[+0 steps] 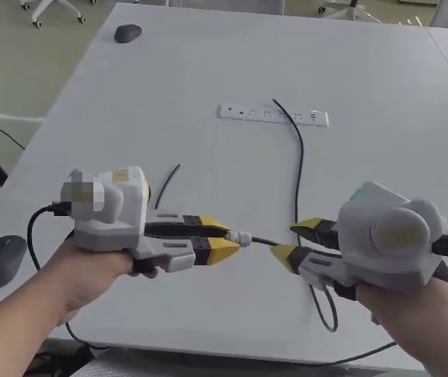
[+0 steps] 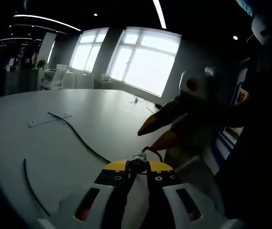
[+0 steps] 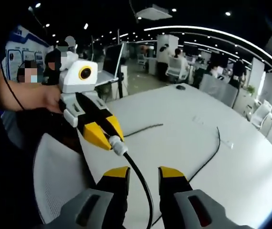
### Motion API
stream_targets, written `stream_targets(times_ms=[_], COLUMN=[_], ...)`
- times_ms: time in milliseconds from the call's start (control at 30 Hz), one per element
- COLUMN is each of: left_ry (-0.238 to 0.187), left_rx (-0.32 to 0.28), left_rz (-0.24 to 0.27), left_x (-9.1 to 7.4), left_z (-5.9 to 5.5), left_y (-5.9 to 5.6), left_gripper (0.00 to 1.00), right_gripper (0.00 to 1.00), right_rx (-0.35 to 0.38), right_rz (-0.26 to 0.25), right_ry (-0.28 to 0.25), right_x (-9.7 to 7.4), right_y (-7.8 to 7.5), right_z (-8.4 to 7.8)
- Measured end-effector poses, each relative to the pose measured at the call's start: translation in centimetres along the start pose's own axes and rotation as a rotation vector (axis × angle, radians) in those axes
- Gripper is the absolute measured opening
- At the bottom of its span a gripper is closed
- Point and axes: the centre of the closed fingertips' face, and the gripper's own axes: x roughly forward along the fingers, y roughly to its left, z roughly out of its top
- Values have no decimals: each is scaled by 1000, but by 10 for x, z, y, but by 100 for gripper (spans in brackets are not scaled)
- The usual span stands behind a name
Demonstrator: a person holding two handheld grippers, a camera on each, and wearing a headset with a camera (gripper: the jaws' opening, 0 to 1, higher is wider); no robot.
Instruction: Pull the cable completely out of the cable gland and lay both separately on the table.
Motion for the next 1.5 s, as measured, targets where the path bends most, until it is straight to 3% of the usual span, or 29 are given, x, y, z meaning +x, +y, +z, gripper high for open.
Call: stream_targets(times_ms=[233, 367, 733, 1033, 1500], left_ry=[-1, 1, 9, 11, 2], left_rx=[5, 6, 6, 5, 3], left_rz=[-3, -7, -14, -8, -1], left_x=[-2, -2, -1, -2, -2], left_z=[2, 2, 1, -1, 2], left_y=[1, 1, 2, 4, 5], left_gripper=[15, 15, 15, 15, 15], right_gripper=[16, 14, 2, 0, 0], right_rx=[-234, -282, -359, -313, -184], right_rz=[25, 15, 21, 20, -20], right_ry=[81, 105, 107, 103, 85], right_x=[13, 21, 25, 27, 22], right_y=[15, 18, 24, 22, 4], right_z=[4, 1, 2, 0, -9])
